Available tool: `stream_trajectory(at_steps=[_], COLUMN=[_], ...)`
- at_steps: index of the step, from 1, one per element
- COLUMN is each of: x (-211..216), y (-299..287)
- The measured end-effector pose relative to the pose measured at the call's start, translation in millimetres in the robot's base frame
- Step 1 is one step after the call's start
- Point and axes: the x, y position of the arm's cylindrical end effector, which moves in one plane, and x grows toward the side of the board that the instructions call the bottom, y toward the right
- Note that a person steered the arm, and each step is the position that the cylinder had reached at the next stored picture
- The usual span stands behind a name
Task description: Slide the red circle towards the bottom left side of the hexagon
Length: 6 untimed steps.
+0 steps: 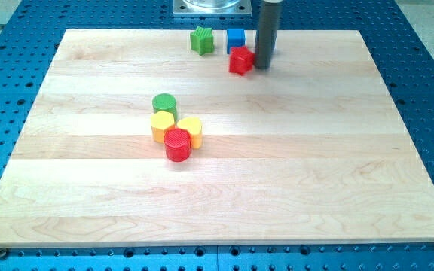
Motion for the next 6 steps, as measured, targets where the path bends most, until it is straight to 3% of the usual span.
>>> stream_trajectory(at_steps=[1, 2, 3, 4, 5, 6], x=[33.2, 115.1, 192.9, 242.4, 250.9, 204.4], y=[-19.9, 3.3, -79.3, -182.7, -195.2, -160.8])
